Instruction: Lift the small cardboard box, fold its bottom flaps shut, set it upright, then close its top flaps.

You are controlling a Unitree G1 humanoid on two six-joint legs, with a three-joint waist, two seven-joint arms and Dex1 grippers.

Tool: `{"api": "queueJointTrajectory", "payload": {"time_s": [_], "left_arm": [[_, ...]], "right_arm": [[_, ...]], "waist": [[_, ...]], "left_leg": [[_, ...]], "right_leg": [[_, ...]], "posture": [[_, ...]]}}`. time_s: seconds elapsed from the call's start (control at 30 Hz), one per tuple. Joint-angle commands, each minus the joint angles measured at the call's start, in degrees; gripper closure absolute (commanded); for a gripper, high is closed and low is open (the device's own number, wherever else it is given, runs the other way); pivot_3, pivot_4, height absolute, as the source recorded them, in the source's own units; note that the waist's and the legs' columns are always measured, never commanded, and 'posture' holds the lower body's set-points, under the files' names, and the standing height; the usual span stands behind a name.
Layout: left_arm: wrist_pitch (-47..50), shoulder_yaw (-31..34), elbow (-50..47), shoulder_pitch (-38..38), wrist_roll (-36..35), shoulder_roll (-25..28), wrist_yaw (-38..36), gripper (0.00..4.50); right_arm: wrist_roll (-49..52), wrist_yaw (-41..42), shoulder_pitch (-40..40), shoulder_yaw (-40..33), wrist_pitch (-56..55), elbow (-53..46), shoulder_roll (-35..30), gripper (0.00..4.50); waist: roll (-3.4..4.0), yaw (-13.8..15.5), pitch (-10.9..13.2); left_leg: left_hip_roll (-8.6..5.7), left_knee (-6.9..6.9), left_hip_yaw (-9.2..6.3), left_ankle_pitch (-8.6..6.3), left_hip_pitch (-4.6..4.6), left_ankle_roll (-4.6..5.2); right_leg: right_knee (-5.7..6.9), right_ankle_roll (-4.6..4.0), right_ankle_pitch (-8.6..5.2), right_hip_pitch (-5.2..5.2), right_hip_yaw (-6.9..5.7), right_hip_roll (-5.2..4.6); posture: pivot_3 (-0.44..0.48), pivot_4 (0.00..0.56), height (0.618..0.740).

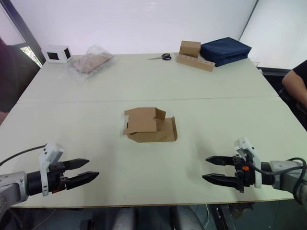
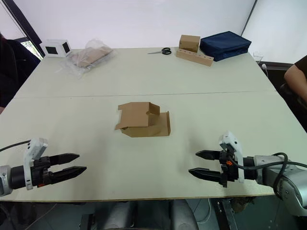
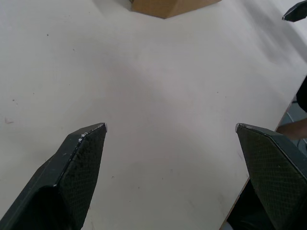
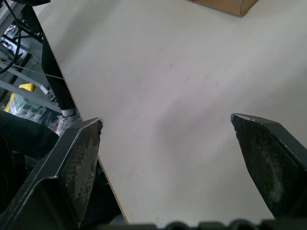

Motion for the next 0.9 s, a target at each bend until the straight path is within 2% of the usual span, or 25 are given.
{"api": "queueJointTrajectory", "payload": {"time_s": [0.03, 0.37, 0.5, 0.57, 0.8, 0.9], "left_arm": [[0.33, 1.07, -0.28, 0.01, -0.4, 0.73, -0.36, 0.09], [0.21, 1.86, 0.66, -1.52, -0.33, 0.45, 0.58, 0.09], [-0.22, 1.82, 0.79, -1.3, -0.48, -0.09, 0.26, 0.09], [-2.59, 1.36, 1.1, -1.45, 1.74, -0.3, 0.7, 0.09], [-5.14, 1.54, 3.92, -6.81, 3.28, -1.09, 3.36, 0.09], [-5.58, -0.5, 6.02, -8.98, 5.34, -0.08, 4.17, 0.09]], "right_arm": [[1.45, -0.56, -0.93, -0.02, 0.64, -2.0, 0.13, 0.0], [3.68, -3.48, -3.71, -0.2, 3.54, -3.72, 0.31, 0.0], [1.88, -3.72, -3.66, -0.01, 1.63, -3.2, 0.3, 0.0], [0.56, -4.12, -3.89, 0.53, 0.62, -2.55, 0.22, 0.0], [-1.58, -8.85, -4.84, -0.09, -0.09, -2.3, 1.81, 0.0], [-1.07, -8.99, -4.25, -1.29, -1.09, -2.22, 2.97, 0.0]], "waist": [[0.0, 0.0, 0.0], [0.0, -0.02, 0.0], [0.0, 0.01, 0.0], [0.0, 0.0, 0.0], [-0.01, 0.04, -0.01], [0.0, -0.02, 0.0]], "left_leg": [[0.0, 0.0, 0.0, 0.0, 0.0, 0.0], [0.0, 0.0, 0.0, 0.0, 0.0, 0.0], [0.0, 0.0, 0.0, 0.0, 0.0, 0.0], [0.0, 0.0, 0.0, 0.0, -0.01, 0.0], [0.0, 0.0, -0.01, 0.0, -0.01, 0.0], [0.0, 0.0, 0.0, 0.0, -0.01, 0.0]], "right_leg": [[0.0, 0.0, 0.0, 0.0, 0.0, 0.0], [0.01, 0.0, 0.0, 0.0, 0.0, 0.0], [0.0, 0.0, 0.0, 0.0, 0.0, 0.0], [0.0, 0.0, 0.0, 0.0, 0.0, 0.0], [0.01, 0.0, 0.0, 0.0, -0.01, -0.01], [0.01, 0.0, 0.0, -0.02, 0.0, 0.0]], "posture": [[0.0, 0.15, 0.74], [0.0, 0.15, 0.74], [0.0, 0.15, 0.74], [0.0, 0.15, 0.74], [0.0, 0.15, 0.74], [0.0, 0.15, 0.74]]}}
